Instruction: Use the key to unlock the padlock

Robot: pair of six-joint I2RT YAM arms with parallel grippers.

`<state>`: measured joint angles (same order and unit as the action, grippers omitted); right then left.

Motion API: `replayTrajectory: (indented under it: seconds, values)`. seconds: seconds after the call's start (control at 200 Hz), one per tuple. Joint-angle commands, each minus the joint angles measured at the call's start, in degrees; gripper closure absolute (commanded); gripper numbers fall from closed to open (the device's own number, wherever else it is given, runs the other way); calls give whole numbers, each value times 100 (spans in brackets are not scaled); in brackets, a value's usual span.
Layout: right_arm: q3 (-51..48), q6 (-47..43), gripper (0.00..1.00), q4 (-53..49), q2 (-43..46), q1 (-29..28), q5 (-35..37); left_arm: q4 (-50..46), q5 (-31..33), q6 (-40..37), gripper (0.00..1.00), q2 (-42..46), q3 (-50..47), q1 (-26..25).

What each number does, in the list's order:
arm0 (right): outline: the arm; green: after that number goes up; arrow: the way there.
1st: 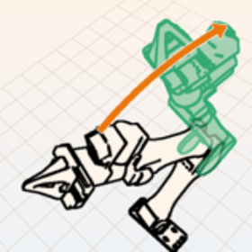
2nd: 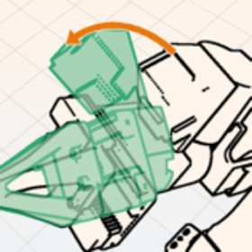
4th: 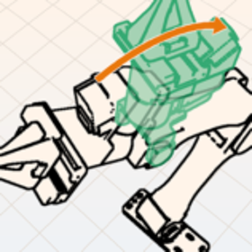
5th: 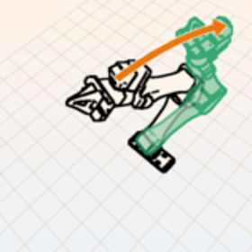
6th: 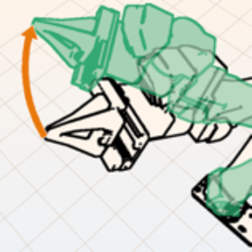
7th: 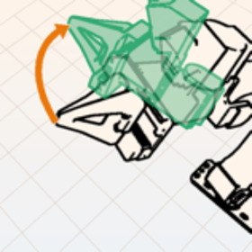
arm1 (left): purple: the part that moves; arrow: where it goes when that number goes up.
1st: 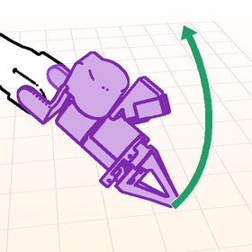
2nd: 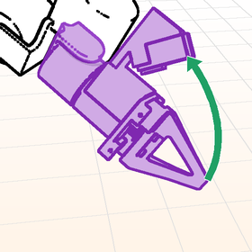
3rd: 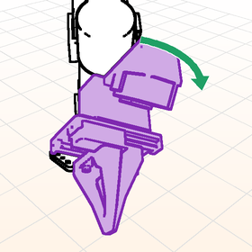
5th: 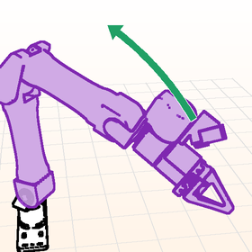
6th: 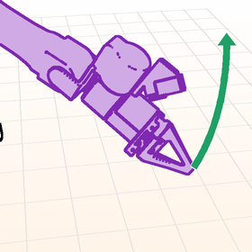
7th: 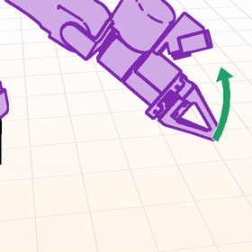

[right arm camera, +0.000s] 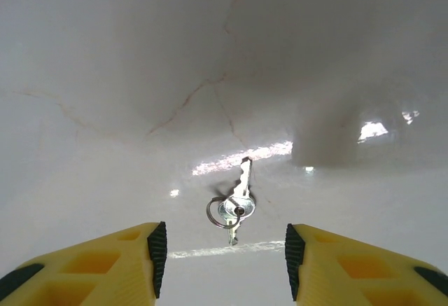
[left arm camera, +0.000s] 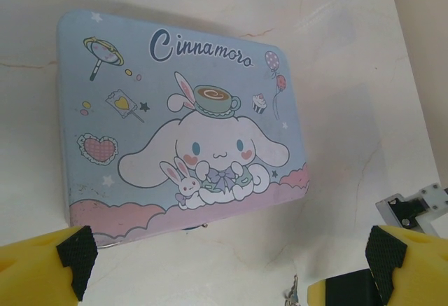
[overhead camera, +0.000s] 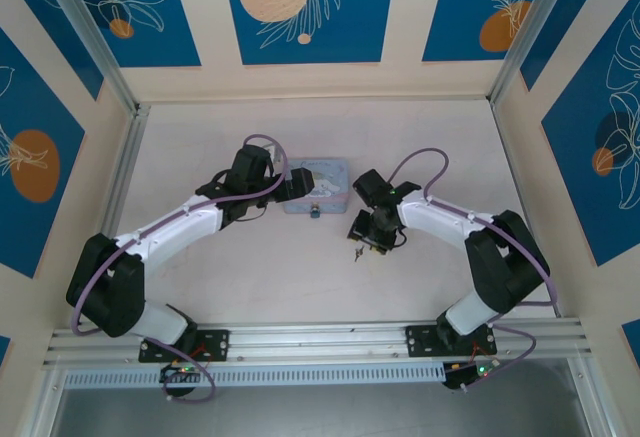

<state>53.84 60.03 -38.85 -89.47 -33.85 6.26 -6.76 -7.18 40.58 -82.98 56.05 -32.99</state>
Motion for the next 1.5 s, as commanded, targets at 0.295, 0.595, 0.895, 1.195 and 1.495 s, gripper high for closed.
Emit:
replayTrajectory:
  seconds: [0.295,0.595,0.895,1.195,1.495]
  values:
    - [235,966,56,-203,-655,-217,266,-22,77,100,0,151,125,86]
    - [249,985,63,-62,-870,-355,161,37,50,108,0,151,58,110]
    - [292,232,80,-90,-928,-466,62,70,28,143,0,159,72,135]
    - [494,-1072,92,-169,-942,-478,104,79,6,161,0,164,55,134]
    - [427,-1486,100,83,-744,-457,95,27,17,143,0,194,55,134]
